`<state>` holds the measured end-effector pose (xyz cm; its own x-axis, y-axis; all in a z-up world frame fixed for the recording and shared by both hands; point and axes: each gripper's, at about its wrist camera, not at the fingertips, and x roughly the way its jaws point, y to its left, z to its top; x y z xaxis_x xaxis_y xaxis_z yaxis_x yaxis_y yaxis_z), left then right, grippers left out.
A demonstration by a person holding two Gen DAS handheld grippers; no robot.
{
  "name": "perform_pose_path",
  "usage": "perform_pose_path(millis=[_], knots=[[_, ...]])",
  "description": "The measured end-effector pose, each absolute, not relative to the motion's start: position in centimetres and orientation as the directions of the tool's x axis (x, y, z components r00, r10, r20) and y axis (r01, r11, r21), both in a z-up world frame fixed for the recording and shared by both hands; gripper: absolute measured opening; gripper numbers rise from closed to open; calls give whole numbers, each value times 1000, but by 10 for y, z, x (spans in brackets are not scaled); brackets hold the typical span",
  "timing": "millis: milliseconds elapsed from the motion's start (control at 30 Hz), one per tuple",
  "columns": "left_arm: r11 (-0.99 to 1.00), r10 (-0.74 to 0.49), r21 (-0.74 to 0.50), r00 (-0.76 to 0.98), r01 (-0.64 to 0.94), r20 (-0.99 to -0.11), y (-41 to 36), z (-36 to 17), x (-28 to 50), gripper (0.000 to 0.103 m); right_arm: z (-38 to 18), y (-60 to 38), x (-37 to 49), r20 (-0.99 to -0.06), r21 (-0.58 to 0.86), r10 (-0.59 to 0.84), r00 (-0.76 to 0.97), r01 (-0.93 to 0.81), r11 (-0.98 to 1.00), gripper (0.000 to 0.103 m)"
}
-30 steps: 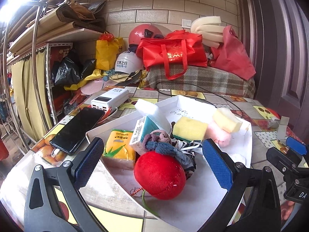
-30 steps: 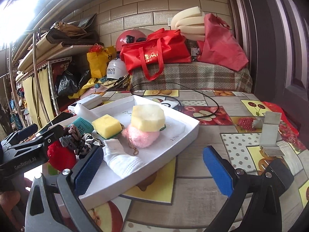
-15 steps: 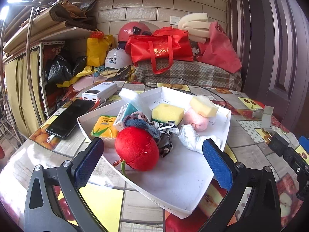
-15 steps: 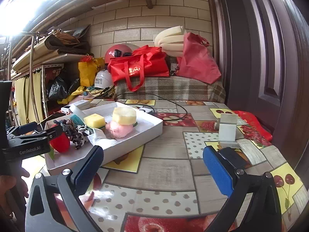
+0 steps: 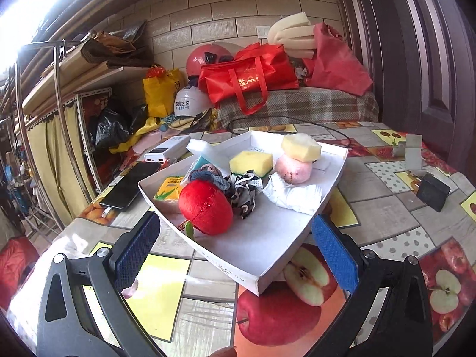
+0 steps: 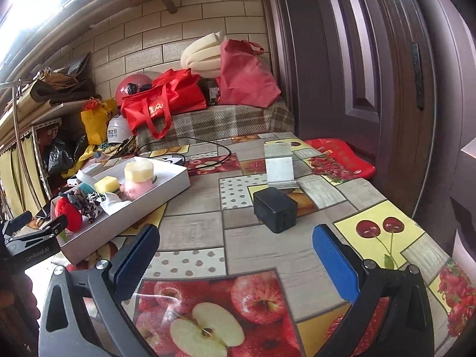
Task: Organize soft objects
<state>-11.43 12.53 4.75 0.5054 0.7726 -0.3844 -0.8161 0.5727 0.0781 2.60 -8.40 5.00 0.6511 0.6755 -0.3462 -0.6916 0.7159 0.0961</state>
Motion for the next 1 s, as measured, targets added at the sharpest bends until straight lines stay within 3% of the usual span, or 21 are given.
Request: perform_pose_path(millis=[167, 333, 633, 1000], knots=[[633, 670, -53, 581, -773, -463, 125, 46, -110, 103, 52, -105, 28, -336, 123, 666, 665, -671, 732, 103], [662, 638, -3, 565, -750, -523, 121, 36, -94, 103, 56, -115, 18, -274, 125, 678, 682, -674, 728, 103], [648, 657, 20, 546, -761, -519, 119, 36, -95, 103, 58, -115, 15, -250, 111, 668, 701, -664, 739, 103], [620, 726, 83, 530, -780, -439, 108, 55, -105, 103, 58, -116, 16, -250, 119, 666, 702, -661, 741, 103]])
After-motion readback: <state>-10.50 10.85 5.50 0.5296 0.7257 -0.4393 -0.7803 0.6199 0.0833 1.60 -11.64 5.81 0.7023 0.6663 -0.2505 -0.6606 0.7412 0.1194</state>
